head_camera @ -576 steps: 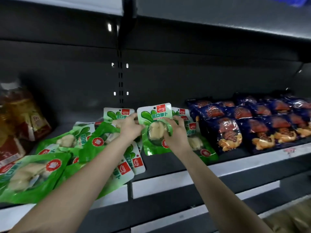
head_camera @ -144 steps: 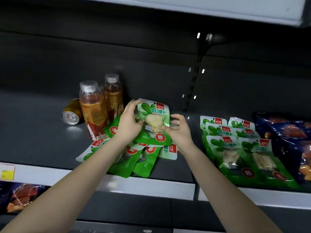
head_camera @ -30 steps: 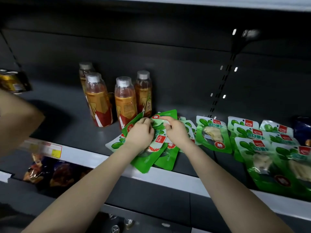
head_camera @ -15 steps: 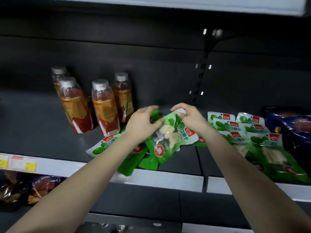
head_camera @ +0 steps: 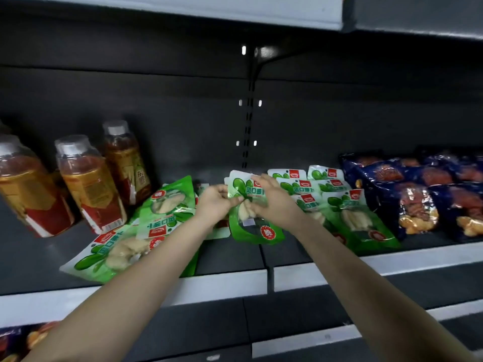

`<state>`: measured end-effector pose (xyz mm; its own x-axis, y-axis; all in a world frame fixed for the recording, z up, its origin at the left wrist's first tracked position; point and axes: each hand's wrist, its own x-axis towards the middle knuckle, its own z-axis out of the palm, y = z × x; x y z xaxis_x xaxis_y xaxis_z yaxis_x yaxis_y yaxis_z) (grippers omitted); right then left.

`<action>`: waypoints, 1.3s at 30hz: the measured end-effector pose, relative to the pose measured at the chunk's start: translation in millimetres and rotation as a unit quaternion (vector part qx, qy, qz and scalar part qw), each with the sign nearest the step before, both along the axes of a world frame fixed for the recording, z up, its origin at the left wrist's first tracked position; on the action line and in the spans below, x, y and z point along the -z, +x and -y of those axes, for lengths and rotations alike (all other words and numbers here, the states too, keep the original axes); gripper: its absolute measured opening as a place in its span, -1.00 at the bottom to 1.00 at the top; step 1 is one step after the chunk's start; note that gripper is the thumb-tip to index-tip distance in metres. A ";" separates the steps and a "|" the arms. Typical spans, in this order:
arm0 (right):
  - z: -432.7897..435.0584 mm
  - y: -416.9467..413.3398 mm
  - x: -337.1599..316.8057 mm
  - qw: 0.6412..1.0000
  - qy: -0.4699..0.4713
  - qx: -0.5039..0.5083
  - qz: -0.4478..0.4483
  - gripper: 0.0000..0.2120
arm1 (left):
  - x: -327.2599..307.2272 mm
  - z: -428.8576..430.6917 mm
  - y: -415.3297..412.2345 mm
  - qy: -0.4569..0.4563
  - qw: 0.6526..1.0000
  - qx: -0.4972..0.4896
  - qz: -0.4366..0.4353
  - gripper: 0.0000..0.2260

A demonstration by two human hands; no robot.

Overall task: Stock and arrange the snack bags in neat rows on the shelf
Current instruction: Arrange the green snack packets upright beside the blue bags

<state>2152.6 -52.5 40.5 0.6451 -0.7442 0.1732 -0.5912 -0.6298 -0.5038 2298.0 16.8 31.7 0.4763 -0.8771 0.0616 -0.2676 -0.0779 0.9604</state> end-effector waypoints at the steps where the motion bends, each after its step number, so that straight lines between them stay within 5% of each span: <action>1: -0.6 -2.3 6.0 1.000 -0.011 0.000 -0.017 -0.45 | 2.5 4.7 -2.2 0.004 1.000 0.009 0.000 -0.87; 5: -13.2 -0.2 27.7 0.996 0.003 -0.016 -0.086 -0.47 | 12.3 16.9 -5.8 0.044 0.997 0.032 0.049 -0.79; 9: -20.5 9.1 45.7 0.982 -0.031 -0.008 -0.188 -0.38 | 10.3 10.3 -3.9 0.009 0.982 -0.021 0.189 -0.58; 19: -8.0 23.5 34.3 0.977 -0.018 -0.008 -0.212 -0.39 | -24.3 -5.7 -0.8 -0.121 0.951 -0.064 0.276 -0.49; 24: -3.5 27.5 34.3 0.977 -0.015 -0.004 -0.213 -0.38 | -26.9 -7.3 28.6 0.052 0.884 -0.104 0.454 -0.52; 29: -4.1 28.6 37.3 0.977 -0.023 0.001 -0.212 -0.39 | -5.5 -15.6 54.7 0.233 0.858 -0.063 0.453 -0.56; 39: -16.9 41.1 40.5 0.973 -0.138 -0.007 -0.187 -0.47 | 23.2 -19.2 53.3 0.209 0.843 -0.089 0.487 -0.57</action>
